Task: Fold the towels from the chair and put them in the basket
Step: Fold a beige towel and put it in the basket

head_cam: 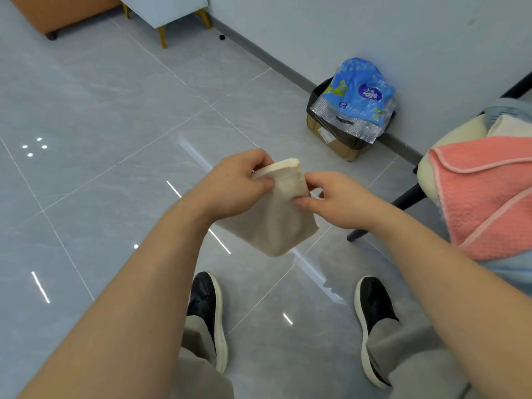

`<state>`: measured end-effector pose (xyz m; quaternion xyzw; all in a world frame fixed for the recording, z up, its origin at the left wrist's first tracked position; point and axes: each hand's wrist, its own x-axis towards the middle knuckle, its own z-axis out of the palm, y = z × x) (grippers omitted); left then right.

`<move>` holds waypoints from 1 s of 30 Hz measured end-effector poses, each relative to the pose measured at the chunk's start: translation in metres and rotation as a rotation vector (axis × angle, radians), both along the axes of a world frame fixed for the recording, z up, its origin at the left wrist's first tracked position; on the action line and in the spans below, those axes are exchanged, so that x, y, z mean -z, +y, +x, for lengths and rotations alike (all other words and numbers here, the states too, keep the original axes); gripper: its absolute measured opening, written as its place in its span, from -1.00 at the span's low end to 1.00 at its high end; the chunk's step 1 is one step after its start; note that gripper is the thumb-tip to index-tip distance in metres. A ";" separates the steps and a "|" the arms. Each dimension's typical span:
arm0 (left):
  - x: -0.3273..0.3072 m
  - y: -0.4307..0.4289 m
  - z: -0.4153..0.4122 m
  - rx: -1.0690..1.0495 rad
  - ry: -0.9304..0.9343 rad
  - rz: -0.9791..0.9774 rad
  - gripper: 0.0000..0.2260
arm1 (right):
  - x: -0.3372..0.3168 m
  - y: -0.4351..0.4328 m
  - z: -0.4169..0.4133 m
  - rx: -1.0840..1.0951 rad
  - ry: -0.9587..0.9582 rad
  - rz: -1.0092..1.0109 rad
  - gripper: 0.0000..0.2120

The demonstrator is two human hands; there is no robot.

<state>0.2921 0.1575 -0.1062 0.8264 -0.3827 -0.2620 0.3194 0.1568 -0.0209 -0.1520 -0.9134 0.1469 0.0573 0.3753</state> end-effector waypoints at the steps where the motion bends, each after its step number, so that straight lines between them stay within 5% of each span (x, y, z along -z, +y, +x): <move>1: 0.000 -0.001 -0.001 0.003 -0.004 -0.014 -0.88 | 0.000 0.002 0.001 0.000 -0.015 0.006 -0.86; 8: 0.004 -0.003 -0.004 0.034 -0.104 -0.095 -0.91 | -0.003 0.003 0.001 0.027 -0.039 0.042 -0.88; 15: -0.010 0.010 0.010 -0.132 -0.112 -0.218 -0.93 | 0.012 -0.008 -0.010 -0.085 0.293 -0.215 -0.80; 30: -0.009 0.039 0.046 -0.505 -0.091 -0.165 -0.88 | -0.004 -0.032 -0.026 0.106 0.158 -0.223 -0.69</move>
